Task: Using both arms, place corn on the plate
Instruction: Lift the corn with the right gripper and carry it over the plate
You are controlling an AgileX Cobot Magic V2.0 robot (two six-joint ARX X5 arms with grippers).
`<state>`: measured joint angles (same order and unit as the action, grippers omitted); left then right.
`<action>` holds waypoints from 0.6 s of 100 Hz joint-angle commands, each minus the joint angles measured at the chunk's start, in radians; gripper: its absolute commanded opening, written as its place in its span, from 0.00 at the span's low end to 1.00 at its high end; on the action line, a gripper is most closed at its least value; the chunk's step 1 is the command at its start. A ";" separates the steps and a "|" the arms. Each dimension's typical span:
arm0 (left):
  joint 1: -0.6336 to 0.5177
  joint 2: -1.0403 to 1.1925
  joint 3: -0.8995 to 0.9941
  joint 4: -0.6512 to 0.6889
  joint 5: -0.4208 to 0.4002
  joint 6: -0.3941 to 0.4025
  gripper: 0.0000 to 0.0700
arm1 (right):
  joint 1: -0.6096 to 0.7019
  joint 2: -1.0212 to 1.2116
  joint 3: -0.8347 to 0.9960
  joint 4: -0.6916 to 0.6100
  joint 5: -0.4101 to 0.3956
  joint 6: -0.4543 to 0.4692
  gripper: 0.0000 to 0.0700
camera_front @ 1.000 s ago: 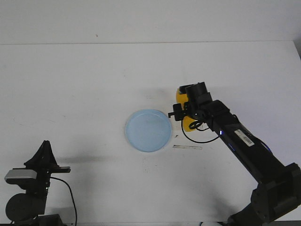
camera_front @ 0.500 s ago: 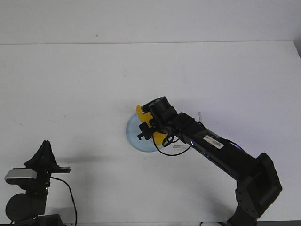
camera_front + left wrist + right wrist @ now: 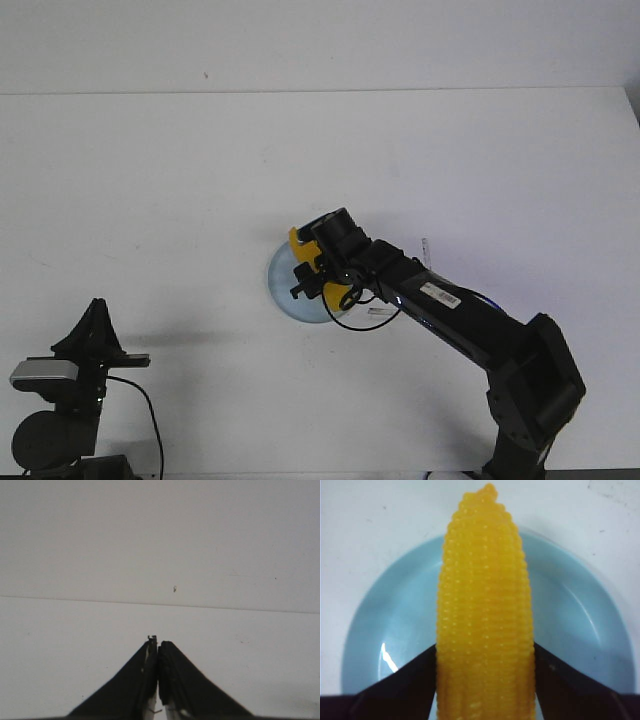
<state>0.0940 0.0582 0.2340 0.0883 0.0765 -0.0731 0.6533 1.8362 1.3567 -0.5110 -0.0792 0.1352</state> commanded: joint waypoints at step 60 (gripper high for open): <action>0.002 -0.002 0.010 0.010 -0.002 0.002 0.00 | 0.018 0.033 0.016 0.012 0.000 -0.005 0.71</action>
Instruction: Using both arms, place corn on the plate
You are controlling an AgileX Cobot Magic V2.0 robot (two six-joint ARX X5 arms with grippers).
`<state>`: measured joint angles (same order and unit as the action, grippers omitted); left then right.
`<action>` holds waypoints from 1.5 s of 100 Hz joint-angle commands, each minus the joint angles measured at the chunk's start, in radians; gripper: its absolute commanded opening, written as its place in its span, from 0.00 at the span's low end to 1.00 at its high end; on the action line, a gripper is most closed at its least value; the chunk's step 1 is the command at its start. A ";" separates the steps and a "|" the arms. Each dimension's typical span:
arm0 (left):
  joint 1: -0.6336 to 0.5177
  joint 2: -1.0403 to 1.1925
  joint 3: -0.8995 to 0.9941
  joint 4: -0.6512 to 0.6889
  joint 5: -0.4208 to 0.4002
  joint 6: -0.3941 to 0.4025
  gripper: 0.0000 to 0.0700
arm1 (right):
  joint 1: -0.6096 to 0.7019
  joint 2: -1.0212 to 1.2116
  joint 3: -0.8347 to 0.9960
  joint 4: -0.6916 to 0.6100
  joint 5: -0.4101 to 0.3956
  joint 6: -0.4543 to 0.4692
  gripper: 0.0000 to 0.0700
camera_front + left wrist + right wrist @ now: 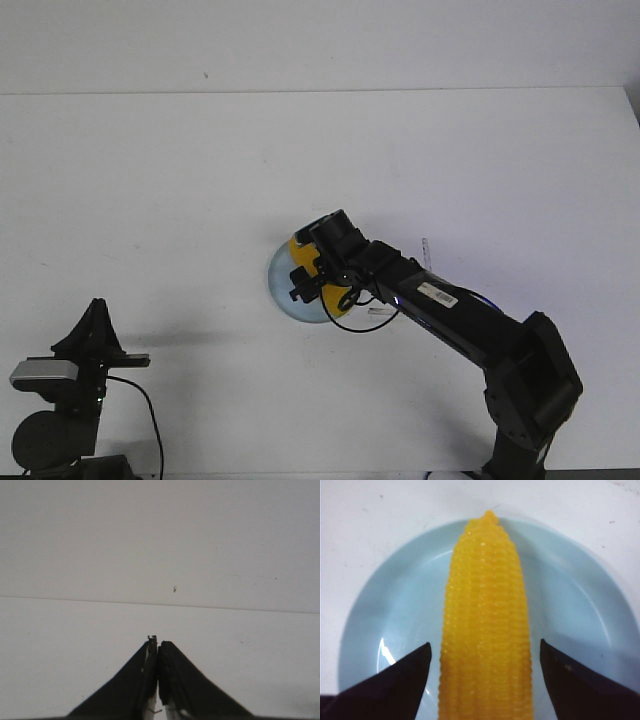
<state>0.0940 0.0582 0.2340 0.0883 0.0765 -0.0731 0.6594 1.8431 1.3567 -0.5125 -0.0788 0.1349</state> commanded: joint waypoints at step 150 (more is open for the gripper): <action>0.002 -0.002 0.010 0.010 -0.002 0.002 0.00 | -0.512 -0.914 -0.817 0.468 0.079 -0.047 0.01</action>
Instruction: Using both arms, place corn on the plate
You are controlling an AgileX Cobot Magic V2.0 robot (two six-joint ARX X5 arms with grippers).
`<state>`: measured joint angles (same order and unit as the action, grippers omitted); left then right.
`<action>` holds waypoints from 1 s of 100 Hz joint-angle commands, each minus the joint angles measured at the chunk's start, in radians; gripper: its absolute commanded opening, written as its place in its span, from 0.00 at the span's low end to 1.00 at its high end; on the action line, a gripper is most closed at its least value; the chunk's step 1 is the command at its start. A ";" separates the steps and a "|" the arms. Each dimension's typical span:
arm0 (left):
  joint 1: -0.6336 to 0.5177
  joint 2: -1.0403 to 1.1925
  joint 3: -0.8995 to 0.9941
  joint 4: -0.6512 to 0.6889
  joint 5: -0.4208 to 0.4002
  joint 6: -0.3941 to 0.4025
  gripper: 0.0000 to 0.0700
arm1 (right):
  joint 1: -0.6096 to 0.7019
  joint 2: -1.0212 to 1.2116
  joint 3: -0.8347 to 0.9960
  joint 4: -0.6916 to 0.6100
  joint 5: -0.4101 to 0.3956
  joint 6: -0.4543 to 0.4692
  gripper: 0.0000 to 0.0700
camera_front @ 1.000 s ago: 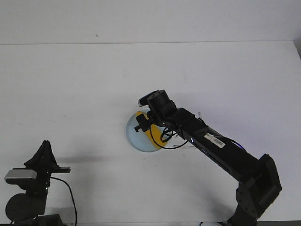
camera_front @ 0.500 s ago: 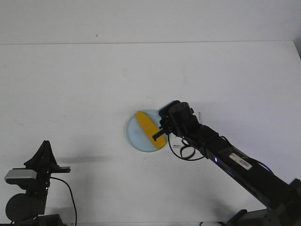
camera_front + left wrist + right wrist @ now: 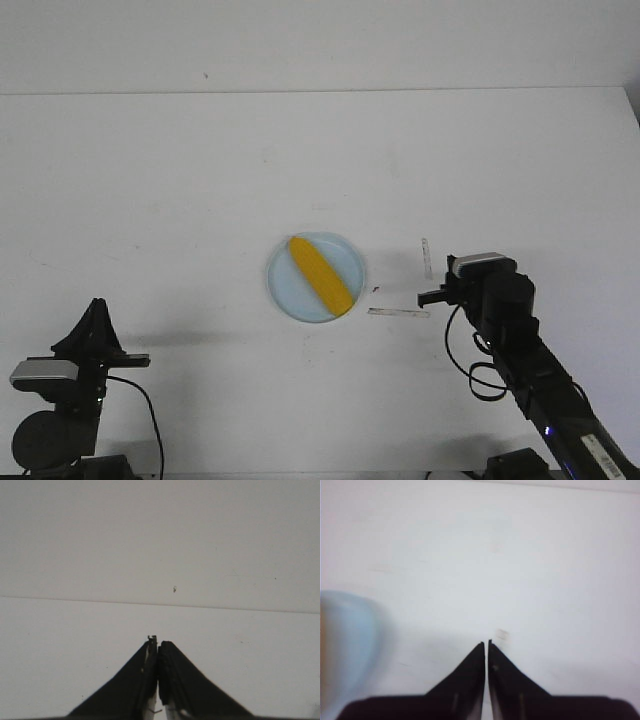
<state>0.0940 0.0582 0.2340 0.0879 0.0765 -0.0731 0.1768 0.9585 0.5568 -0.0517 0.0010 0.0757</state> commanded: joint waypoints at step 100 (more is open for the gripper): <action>0.002 -0.002 0.010 0.010 -0.002 0.002 0.00 | -0.163 -0.771 -0.230 0.126 0.000 0.012 0.01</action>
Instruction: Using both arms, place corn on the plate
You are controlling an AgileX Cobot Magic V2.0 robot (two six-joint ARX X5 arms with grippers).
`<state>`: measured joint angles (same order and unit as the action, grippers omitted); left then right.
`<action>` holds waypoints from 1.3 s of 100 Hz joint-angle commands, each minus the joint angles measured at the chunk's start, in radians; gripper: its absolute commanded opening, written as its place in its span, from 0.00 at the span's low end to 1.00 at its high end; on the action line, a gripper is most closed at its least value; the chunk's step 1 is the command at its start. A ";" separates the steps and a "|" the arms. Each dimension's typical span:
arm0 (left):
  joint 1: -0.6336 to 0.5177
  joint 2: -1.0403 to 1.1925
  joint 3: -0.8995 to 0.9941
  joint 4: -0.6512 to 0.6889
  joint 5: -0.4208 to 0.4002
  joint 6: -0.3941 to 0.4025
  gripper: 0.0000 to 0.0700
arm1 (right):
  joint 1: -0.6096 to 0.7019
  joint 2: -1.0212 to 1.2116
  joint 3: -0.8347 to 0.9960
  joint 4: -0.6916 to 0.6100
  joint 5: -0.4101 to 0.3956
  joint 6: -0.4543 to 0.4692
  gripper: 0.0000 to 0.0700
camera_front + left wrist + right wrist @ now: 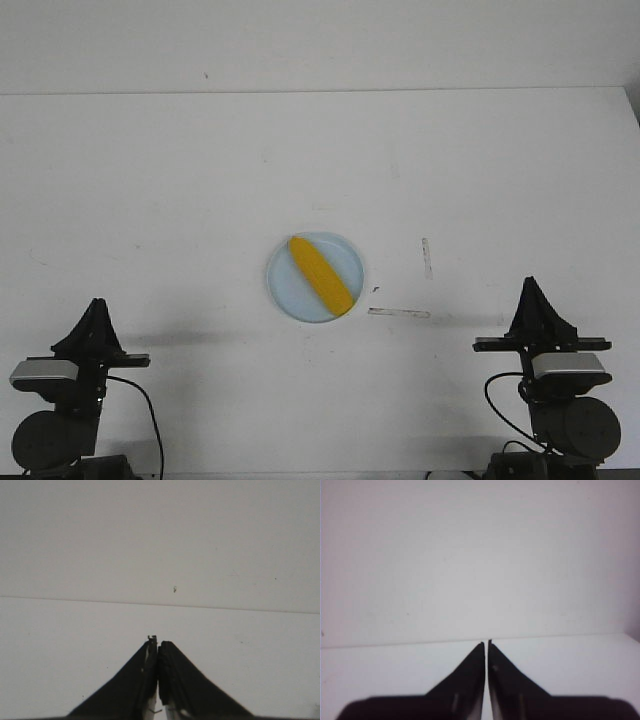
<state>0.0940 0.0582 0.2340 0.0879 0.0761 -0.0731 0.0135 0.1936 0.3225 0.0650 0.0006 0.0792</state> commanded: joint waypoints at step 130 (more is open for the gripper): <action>-0.079 -0.055 -0.209 0.057 -0.055 0.005 0.00 | 0.000 -0.010 0.004 0.009 0.000 0.009 0.01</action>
<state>0.0216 0.0055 0.0414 0.1112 0.0269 -0.0715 0.0135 0.1848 0.3225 0.0643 0.0006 0.0792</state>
